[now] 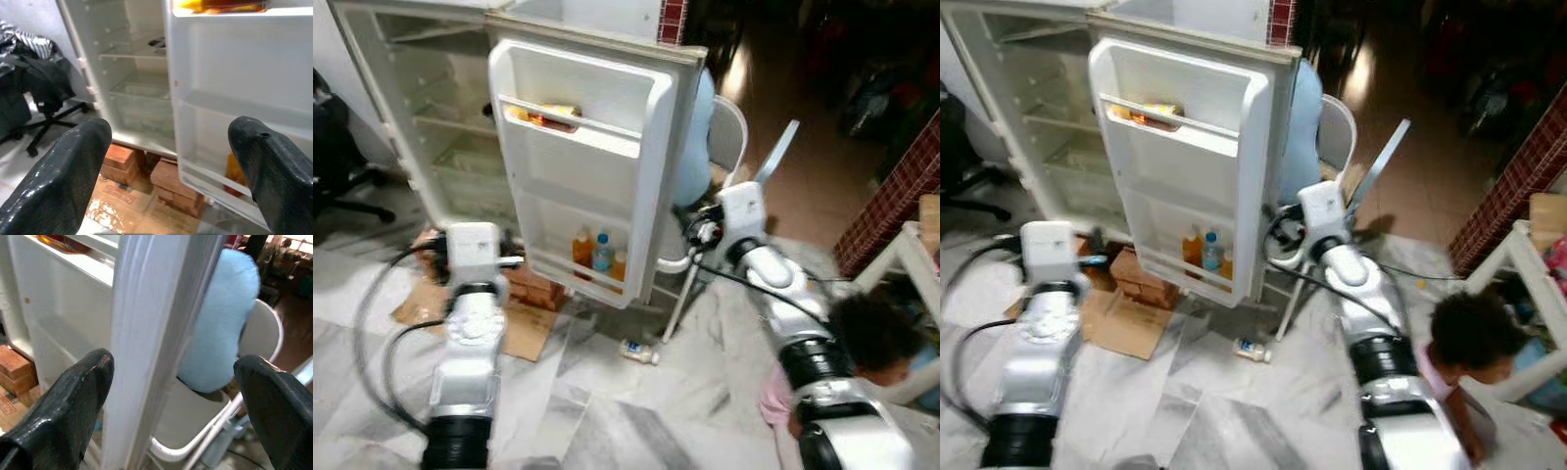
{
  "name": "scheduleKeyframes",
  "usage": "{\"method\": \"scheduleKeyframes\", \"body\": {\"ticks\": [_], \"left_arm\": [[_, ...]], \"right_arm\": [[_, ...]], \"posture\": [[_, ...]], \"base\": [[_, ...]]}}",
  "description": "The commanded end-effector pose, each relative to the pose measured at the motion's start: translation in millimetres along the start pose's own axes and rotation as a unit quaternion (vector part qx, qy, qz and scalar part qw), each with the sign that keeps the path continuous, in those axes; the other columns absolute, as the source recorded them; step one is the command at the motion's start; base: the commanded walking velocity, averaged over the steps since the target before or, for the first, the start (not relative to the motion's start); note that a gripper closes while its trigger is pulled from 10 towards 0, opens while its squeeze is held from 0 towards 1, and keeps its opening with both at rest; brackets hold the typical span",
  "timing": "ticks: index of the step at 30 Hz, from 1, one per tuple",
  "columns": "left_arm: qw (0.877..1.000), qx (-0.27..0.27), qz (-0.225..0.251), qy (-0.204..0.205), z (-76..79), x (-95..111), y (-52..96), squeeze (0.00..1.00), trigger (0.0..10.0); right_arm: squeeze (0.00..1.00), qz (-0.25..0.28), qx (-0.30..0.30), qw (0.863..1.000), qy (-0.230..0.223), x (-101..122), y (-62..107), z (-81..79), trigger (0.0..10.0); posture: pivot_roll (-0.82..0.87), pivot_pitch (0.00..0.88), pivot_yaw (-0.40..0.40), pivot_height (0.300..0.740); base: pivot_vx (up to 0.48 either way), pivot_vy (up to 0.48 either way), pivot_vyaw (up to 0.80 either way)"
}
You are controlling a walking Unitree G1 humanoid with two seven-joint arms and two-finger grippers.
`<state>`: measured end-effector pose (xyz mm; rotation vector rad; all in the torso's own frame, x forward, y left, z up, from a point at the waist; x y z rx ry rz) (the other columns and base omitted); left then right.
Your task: Restocking fridge
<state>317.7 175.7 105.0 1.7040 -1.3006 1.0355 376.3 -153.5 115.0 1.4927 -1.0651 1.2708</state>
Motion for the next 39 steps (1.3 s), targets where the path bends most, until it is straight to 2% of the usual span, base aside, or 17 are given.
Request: {"method": "scheduleKeyframes", "body": {"ticks": [1,11,16,23,27,29,30,32,34,39], "left_arm": [[1.000,0.013,0.000,0.000,-10.4,0,-2.8,0.00,10.0],[1.000,0.014,-0.001,0.001,-9.8,-1,-3.0,0.00,10.0],[1.000,0.018,-0.003,0.005,-11.5,-2,-2.2,0.00,10.0],[0.998,0.052,-0.035,0.000,-32.2,-16,7.0,0.00,10.0],[0.996,0.047,-0.073,-0.001,-42.9,-37,19.4,0.00,10.0],[0.994,0.049,-0.098,0.013,-48.2,-49,25.6,0.00,10.0],[0.990,0.052,-0.132,0.012,-53.3,-63,31.9,0.00,10.0],[0.986,0.051,-0.160,0.009,-55.2,-74,36.2,0.00,10.0],[0.967,0.053,-0.243,0.056,-56.5,-106,51.3,0.00,10.0],[0.960,0.043,-0.270,0.064,-56.9,-123,61.0,0.00,10.0]], "right_arm": [[0.00,0.010,0.018,1.000,0.002,5,-5.1,-12.7,10.0],[0.00,0.010,0.014,1.000,0.013,4,-6.6,-11.9,10.0],[0.00,0.011,0.012,1.000,0.016,3,-7.5,-12.2,10.0],[0.00,0.019,-0.009,1.000,0.019,6,-10.2,-7.8,10.0],[0.00,0.024,-0.031,0.999,0.002,9,-16.5,-9.2,10.0],[0.00,0.024,-0.023,0.999,-0.014,11,-20.9,-16.9,10.0],[0.00,0.025,-0.001,0.999,-0.028,15,-25.6,-29.6,10.0],[0.00,0.028,0.025,0.998,-0.040,19,-28.1,-40.7,10.0],[0.00,0.043,0.059,0.997,-0.038,30,-31.8,-59.5,10.0],[0.00,0.038,0.038,0.998,-0.028,31,-39.1,-60.7,10.0]], "posture": [[0.10,0.000,-0.056,0.740],[0.10,0.000,-0.058,0.740],[0.10,0.000,-0.061,0.740],[0.11,0.000,-0.058,0.740],[0.12,0.000,-0.058,0.740],[0.13,0.000,-0.058,0.740],[0.14,0.000,-0.059,0.740],[0.14,0.000,-0.061,0.740],[0.14,0.000,-0.062,0.740],[0.14,0.000,-0.063,0.740]], "base": [[0.480,0.000,0.00],[0.469,0.000,0.00],[0.000,0.000,0.00],[0.000,0.000,0.00],[0.000,0.000,0.00],[0.000,0.000,0.00],[0.000,0.000,0.00],[0.000,0.000,0.00],[0.000,0.000,0.00],[0.000,0.000,0.00]]}}
Point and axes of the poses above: a point about 5 cm out from each wrist's last joint towards the gripper, its own y axis pointing back from the gripper into the wrist, its own x axis along the axis of the wrist's last joint, z = x × y, the point moved 3 cm from there along -y, pointing out of the wrist towards the gripper, and after that the axes turned 13 degrees about -y, right-handed, at the moved point
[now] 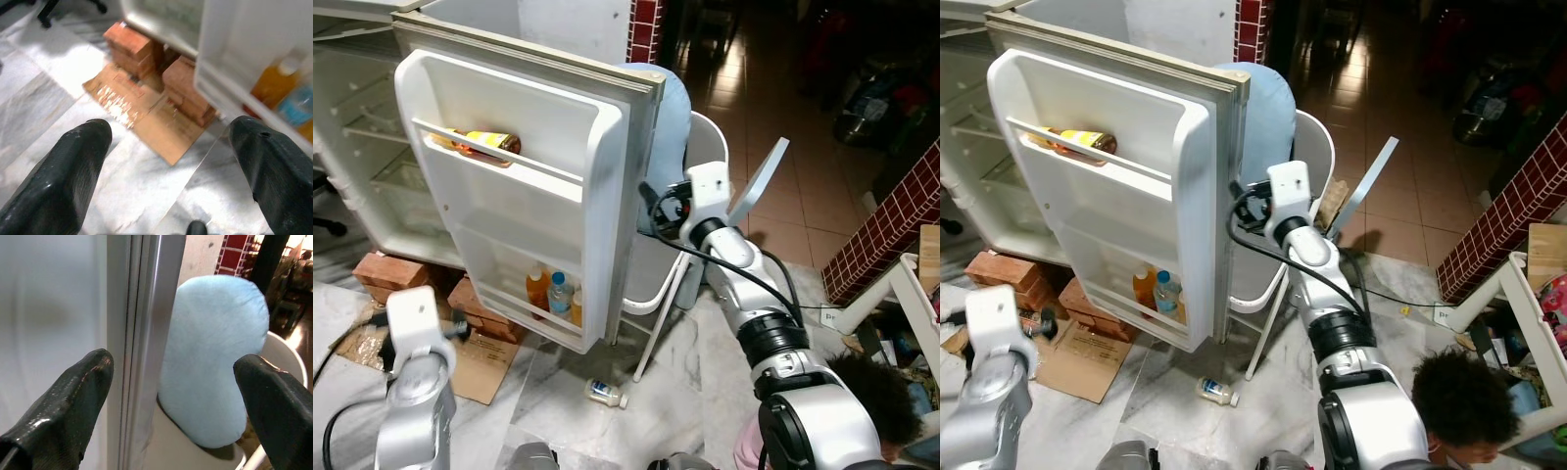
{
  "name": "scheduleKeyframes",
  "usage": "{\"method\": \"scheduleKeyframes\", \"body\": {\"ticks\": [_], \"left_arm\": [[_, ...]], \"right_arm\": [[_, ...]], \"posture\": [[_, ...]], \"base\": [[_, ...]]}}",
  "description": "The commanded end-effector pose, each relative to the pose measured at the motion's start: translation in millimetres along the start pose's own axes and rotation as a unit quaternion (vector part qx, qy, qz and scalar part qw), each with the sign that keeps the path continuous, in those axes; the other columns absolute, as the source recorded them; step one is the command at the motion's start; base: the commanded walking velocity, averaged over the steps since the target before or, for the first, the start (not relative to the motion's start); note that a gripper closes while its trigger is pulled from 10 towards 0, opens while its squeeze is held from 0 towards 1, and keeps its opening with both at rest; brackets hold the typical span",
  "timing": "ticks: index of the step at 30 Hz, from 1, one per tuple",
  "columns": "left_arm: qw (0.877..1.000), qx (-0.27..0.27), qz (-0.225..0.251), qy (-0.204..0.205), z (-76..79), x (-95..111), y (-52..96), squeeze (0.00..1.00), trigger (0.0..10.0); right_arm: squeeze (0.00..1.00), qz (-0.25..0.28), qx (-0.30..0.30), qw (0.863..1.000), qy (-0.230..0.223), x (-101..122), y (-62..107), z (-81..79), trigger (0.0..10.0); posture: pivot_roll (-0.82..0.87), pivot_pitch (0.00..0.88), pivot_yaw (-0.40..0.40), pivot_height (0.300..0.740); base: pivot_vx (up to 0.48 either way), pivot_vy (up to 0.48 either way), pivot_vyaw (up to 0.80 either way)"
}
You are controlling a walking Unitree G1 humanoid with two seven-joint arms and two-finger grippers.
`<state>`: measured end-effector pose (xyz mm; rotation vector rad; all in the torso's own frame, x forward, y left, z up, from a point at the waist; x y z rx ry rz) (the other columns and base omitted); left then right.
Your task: Restocking fridge
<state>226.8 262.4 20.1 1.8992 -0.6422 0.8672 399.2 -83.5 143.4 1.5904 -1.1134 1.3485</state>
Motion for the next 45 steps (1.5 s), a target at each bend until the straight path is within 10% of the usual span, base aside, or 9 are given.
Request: {"method": "scheduleKeyframes", "body": {"ticks": [1,6,12,18,21,27,36,41,45], "left_arm": [[0.999,-0.040,-0.012,0.002,8.7,-4,-1.1,0.00,10.0],[0.994,-0.099,0.017,-0.048,25.8,8,0.8,0.00,10.0],[0.992,-0.123,-0.009,-0.026,31.2,0,0.2,0.00,10.0],[0.991,-0.128,-0.009,-0.024,32.6,-1,1.5,0.00,10.0],[0.991,-0.129,-0.010,-0.022,33.0,-1,1.9,0.00,10.0],[0.991,-0.133,-0.011,-0.020,34.0,-2,2.3,0.00,10.0],[0.991,-0.134,-0.013,-0.024,33.0,-2,2.7,0.00,10.0],[0.991,-0.132,-0.014,-0.026,33.0,-2,3.0,0.00,10.0],[0.991,-0.130,-0.014,-0.029,33.7,-2,2.8,0.00,10.0]], "right_arm": [[0.00,0.004,-0.039,0.999,0.006,8,-8.3,6.0,10.0],[0.00,-0.009,-0.072,0.997,0.002,13,-19.1,-1.5,10.0],[0.00,0.010,0.093,0.994,-0.063,27,-26.7,-65.8,10.0],[0.00,-0.008,0.353,0.925,-0.140,38,17.8,-113.2,10.0],[0.00,-0.028,0.412,0.901,-0.133,33,40.3,-104.1,10.0],[0.00,-0.095,0.364,0.922,-0.097,4,47.3,-53.9,10.0],[0.00,-0.261,0.121,0.941,0.178,-56,37.0,50.1,10.0],[0.00,-0.158,-0.053,0.973,0.162,-11,2.2,62.4,10.0],[0.00,-0.045,-0.075,0.993,0.079,30,-24.0,31.1,10.0]], "posture": [[0.15,0.000,-0.065,0.740],[0.15,0.000,-0.068,0.740],[0.16,0.000,-0.074,0.740],[0.16,0.000,-0.083,0.740],[0.16,0.000,-0.083,0.740],[0.15,0.000,-0.080,0.740],[0.16,0.000,-0.078,0.740],[0.16,0.000,-0.081,0.740],[0.17,0.000,-0.084,0.740]], "base": [[0.000,0.000,0.00],[0.000,0.000,0.00],[0.000,0.000,0.00],[0.000,0.000,0.00],[0.000,0.000,0.00],[0.000,0.000,0.00],[0.000,0.000,0.00],[0.000,0.000,0.00],[0.000,0.000,0.00]]}}
Point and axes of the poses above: a point about 5 cm out from each wrist's last joint towards the gripper, its own y axis pointing back from the gripper into the wrist, its own x axis along the axis of the wrist's last joint, z = x × y, the point moved 3 cm from there along -y, pointing out of the wrist towards the gripper, and after that the axes turned 13 degrees about -y, right-handed, at the moved point
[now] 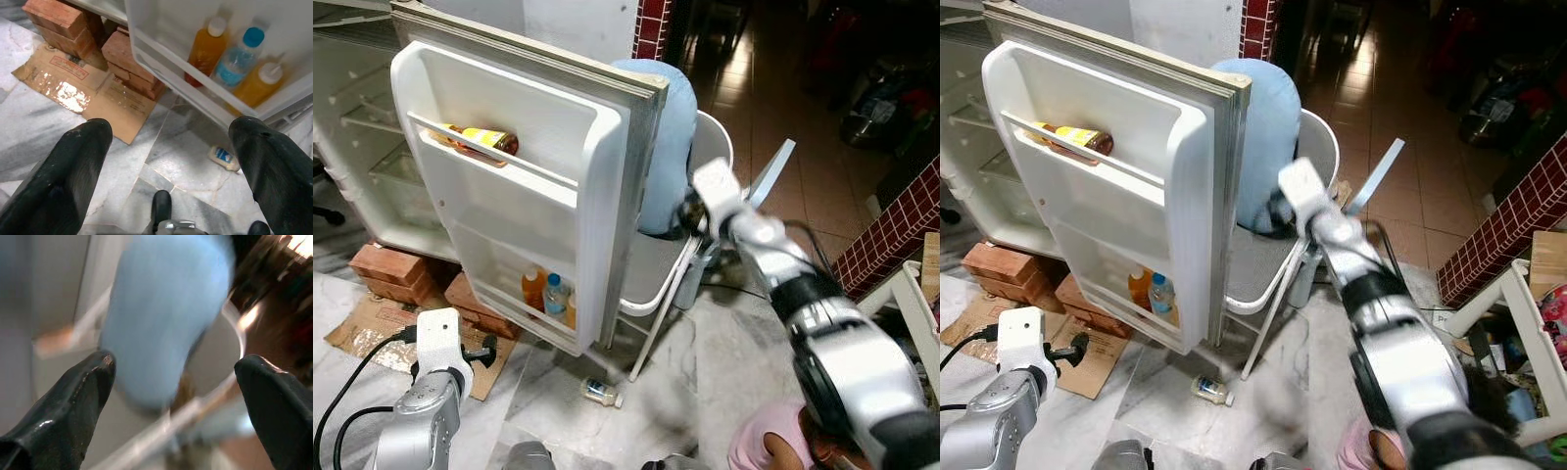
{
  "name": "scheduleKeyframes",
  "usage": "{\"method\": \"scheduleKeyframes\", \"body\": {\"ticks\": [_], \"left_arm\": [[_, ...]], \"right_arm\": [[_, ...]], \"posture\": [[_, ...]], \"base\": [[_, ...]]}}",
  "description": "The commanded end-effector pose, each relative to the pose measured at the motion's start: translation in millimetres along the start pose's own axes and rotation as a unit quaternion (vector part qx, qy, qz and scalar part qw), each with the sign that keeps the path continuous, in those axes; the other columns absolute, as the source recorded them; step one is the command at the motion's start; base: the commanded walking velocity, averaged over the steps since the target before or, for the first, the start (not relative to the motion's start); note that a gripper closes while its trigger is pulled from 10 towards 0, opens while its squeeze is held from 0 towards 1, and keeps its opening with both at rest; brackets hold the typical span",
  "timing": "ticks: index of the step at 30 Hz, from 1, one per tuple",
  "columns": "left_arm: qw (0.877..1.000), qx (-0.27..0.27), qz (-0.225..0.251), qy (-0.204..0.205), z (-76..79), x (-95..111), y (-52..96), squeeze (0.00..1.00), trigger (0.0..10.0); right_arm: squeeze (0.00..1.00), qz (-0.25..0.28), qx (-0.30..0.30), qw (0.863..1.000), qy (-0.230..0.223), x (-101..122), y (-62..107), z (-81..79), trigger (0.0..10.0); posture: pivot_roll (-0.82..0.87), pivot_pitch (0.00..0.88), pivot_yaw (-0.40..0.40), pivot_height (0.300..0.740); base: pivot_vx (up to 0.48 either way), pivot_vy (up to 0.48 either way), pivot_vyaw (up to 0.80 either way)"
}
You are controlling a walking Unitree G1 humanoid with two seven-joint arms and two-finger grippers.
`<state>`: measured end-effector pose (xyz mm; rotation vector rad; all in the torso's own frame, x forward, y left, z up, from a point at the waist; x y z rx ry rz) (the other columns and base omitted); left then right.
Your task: Restocking fridge
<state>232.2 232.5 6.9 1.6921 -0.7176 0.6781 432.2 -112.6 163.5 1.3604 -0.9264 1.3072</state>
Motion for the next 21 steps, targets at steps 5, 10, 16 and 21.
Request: {"method": "scheduleKeyframes", "body": {"ticks": [5,10,16,21], "left_arm": [[1.000,0.002,0.003,-0.007,3.5,5,-0.3,0.00,10.0],[1.000,0.001,0.005,-0.005,5.9,5,1.2,0.00,10.0],[1.000,-0.003,0.004,0.001,7.4,4,2.4,0.00,10.0],[1.000,-0.008,0.003,0.002,7.7,5,3.1,0.00,10.0]], "right_arm": [[0.00,0.056,0.071,0.984,-0.153,34,-8.6,-66.2,10.0],[0.00,0.087,0.321,0.908,-0.255,70,17.5,-143.7,10.0],[0.00,0.091,0.497,0.836,-0.215,65,71.7,-136.4,10.0],[0.00,0.006,0.361,0.927,-0.098,-6,39.3,-85.9,10.0]], "posture": [[0.17,0.000,-0.089,0.740],[0.17,0.000,-0.100,0.740],[0.16,0.000,-0.093,0.740],[0.15,0.000,-0.084,0.740]], "base": [[0.000,0.000,0.00],[0.000,0.000,0.00],[0.000,0.000,0.00],[0.000,0.000,0.00]]}}
Point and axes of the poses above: a point about 5 cm out from each wrist's last joint towards the gripper, its own y axis pointing back from the gripper into the wrist, its own x axis along the axis of the wrist's last joint, z = x × y, the point moved 3 cm from there along -y, pointing out of the wrist towards the gripper, and after that the axes turned 13 degrees about -y, right-handed, at the moved point
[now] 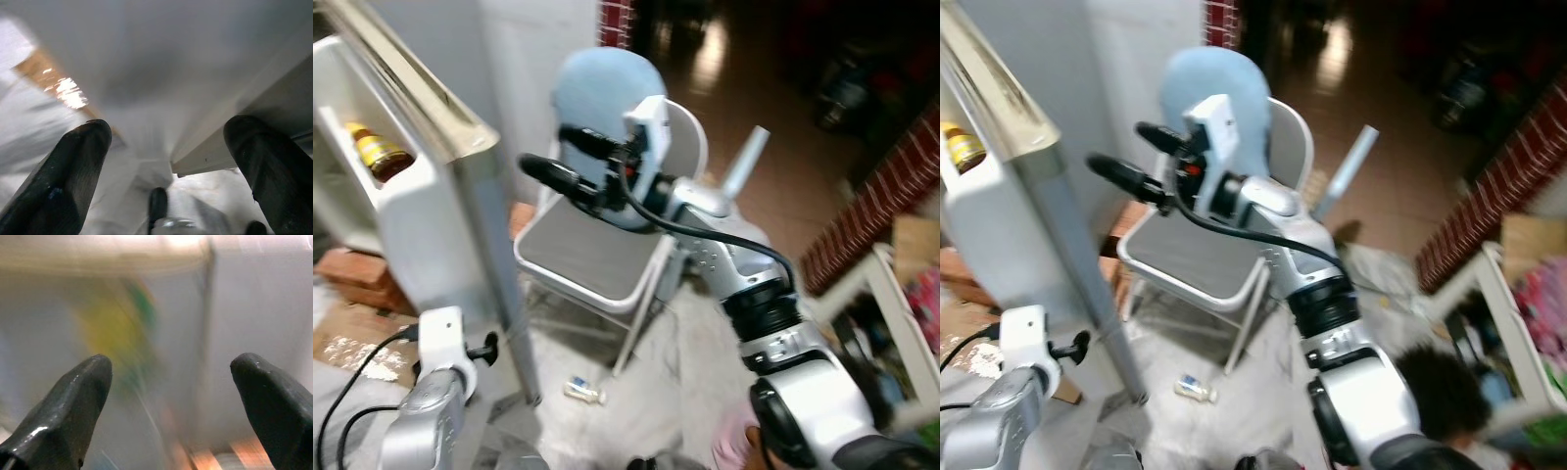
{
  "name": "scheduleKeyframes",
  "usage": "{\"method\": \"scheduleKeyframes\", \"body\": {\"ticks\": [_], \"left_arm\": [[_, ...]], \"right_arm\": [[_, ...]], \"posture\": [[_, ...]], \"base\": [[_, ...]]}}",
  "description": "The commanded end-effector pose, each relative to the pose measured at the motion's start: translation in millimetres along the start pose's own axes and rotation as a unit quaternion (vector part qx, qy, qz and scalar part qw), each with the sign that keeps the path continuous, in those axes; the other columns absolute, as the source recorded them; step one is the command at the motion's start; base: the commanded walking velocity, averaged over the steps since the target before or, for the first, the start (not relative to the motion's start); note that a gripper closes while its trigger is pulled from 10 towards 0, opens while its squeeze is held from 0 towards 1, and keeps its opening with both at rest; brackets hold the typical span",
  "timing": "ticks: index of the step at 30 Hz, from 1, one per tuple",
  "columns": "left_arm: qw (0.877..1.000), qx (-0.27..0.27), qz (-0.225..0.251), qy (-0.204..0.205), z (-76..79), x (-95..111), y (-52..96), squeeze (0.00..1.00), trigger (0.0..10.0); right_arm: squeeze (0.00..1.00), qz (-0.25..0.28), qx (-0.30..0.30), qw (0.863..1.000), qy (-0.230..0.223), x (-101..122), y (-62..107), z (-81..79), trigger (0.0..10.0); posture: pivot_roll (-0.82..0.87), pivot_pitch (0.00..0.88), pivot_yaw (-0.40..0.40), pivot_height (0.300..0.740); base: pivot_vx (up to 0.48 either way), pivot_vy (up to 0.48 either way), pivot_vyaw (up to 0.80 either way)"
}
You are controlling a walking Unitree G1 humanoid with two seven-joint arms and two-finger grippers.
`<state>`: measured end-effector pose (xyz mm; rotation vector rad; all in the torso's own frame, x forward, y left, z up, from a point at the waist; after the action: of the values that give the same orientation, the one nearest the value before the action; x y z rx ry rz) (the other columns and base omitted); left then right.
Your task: Restocking fridge
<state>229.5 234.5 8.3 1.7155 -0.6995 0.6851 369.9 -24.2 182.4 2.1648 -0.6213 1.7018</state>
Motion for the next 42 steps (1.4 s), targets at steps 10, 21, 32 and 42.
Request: {"method": "scheduleKeyframes", "body": {"ticks": [10,21,32,42], "left_arm": [[0.999,0.020,-0.009,0.045,-10.9,-12,5.1,0.00,10.0],[0.993,0.049,-0.065,0.084,-32.4,-54,0.9,0.00,10.0],[0.985,0.045,-0.133,0.104,-35.5,-90,-2.4,0.00,10.0],[0.982,0.046,-0.147,0.107,-37.7,-102,-3.3,0.00,10.0]], "right_arm": [[0.00,-0.078,-0.144,0.986,0.036,-43,12.9,30.9,10.0],[0.00,0.002,-0.208,0.978,0.011,-23,-13.1,27.9,10.0],[0.00,0.012,-0.206,0.978,-0.017,-28,-21.8,19.8,10.0],[0.00,-0.018,0.184,0.976,-0.117,-22,-8.1,-71.6,10.0]], "posture": [[0.16,0.000,-0.080,0.740],[0.18,0.000,-0.095,0.740],[0.17,0.000,-0.092,0.740],[0.17,0.000,-0.097,0.740]], "base": [[0.000,0.000,0.00],[0.000,0.000,0.07],[0.000,0.000,0.80],[0.000,0.000,0.48]]}}
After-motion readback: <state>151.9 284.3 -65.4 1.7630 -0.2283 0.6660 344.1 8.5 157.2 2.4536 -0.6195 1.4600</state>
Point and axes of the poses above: a point about 5 cm out from each wrist's last joint towards the gripper, its own y axis pointing back from the gripper into the wrist, its own x axis along the axis of the wrist's last joint, z = x × y, the point moved 3 cm from there along -y, pointing out of the wrist towards the gripper, and after that the axes turned 13 degrees about -y, right-handed, at the moved point
